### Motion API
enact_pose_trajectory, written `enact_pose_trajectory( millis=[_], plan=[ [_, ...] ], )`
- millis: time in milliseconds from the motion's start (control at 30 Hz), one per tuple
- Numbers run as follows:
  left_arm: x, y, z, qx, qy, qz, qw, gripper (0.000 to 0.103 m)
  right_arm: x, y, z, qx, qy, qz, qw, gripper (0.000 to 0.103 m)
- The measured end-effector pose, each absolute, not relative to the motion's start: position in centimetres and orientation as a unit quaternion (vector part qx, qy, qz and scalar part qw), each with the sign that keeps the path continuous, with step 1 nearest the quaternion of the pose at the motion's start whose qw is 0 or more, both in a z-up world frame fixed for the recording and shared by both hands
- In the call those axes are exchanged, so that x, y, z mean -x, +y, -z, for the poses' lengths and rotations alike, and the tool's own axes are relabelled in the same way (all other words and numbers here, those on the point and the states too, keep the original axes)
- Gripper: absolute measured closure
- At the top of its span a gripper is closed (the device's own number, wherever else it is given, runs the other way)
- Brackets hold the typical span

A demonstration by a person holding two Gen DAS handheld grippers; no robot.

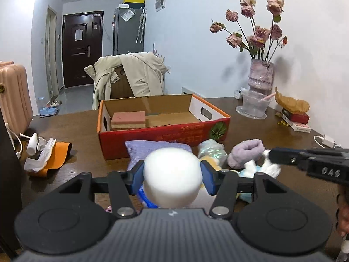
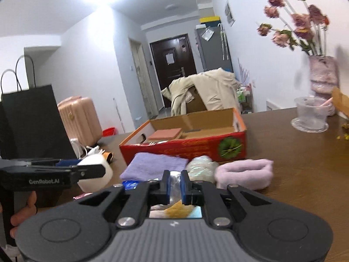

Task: Organize soft objects
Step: 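Carry both held items into the box and open both grippers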

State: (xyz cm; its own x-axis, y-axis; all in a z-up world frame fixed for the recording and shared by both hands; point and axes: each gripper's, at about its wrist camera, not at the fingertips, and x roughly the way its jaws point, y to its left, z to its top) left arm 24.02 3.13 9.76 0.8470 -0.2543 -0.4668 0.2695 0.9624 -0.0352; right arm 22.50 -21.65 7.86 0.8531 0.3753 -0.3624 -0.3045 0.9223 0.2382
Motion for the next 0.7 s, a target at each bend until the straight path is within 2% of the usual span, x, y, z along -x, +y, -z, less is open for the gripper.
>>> enact_pose_trajectory(
  millis=[200,400,567,700],
  plan=[
    [-25.6,0.7,-12.0,-0.032,0.218,0.133,0.966,0.048,-23.4,-25.7,-8.2,-0.116,0.197,-0.191,0.955,0.094],
    [-32.3,-1.0,-14.3,-0.034,0.221,0.113,0.968,0.048,-28.6,-27.2,-10.1,-0.104,0.191,-0.226,0.950,0.094],
    [-41.1,-1.5,-15.2,-0.032,0.236,0.094,0.967,0.048,-37.1,-26.7,-12.8,-0.083,0.196,-0.267,0.940,0.094],
    [-47.8,0.4,-13.0,-0.024,0.265,0.053,0.962,0.048,-48.4,-25.2,-12.9,-0.102,0.258,-0.263,0.924,0.094]
  ],
)
